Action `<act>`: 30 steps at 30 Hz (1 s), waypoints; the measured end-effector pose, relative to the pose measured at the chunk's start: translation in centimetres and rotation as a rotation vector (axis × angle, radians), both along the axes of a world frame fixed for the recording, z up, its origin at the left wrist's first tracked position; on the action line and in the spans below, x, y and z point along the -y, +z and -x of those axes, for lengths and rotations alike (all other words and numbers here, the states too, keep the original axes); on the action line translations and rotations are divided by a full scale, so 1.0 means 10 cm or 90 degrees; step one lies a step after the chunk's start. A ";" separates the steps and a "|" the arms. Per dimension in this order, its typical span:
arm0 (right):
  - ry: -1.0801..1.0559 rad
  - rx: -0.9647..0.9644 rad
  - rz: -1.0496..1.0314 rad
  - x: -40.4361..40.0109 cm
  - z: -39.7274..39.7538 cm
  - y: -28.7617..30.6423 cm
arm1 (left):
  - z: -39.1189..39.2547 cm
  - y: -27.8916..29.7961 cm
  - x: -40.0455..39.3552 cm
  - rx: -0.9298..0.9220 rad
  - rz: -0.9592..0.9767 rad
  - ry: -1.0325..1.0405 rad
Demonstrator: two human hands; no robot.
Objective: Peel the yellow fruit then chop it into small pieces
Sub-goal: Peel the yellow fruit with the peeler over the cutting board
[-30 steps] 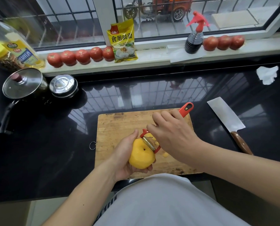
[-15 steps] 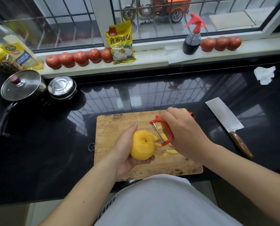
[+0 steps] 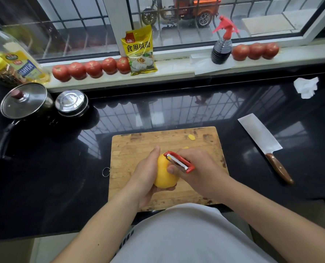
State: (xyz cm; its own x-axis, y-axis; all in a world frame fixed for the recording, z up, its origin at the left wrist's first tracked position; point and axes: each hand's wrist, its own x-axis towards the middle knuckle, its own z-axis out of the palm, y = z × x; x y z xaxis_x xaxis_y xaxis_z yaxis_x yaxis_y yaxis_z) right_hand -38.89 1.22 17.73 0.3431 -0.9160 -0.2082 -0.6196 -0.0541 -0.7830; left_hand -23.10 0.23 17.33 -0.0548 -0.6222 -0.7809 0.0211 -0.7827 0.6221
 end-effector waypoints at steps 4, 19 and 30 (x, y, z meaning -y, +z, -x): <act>0.029 -0.088 0.068 0.00 0.00 -0.06 | 0.01 0.00 -0.01 -0.015 0.003 0.000; -0.297 -0.158 -0.098 0.10 0.43 -0.89 | -0.12 -0.06 -0.05 -0.205 0.019 0.118; -0.299 -0.306 -0.068 0.10 0.47 -0.78 | -0.14 -0.09 -0.05 -0.334 -0.013 0.178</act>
State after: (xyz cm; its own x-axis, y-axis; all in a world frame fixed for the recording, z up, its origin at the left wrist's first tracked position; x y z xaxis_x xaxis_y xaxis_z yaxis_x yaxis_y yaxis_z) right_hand -43.55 0.24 9.88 -0.2399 -0.9110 -0.3354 -0.8387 0.3685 -0.4010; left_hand -21.72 0.72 16.48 -0.2727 -0.6534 -0.7062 0.5284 -0.7151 0.4576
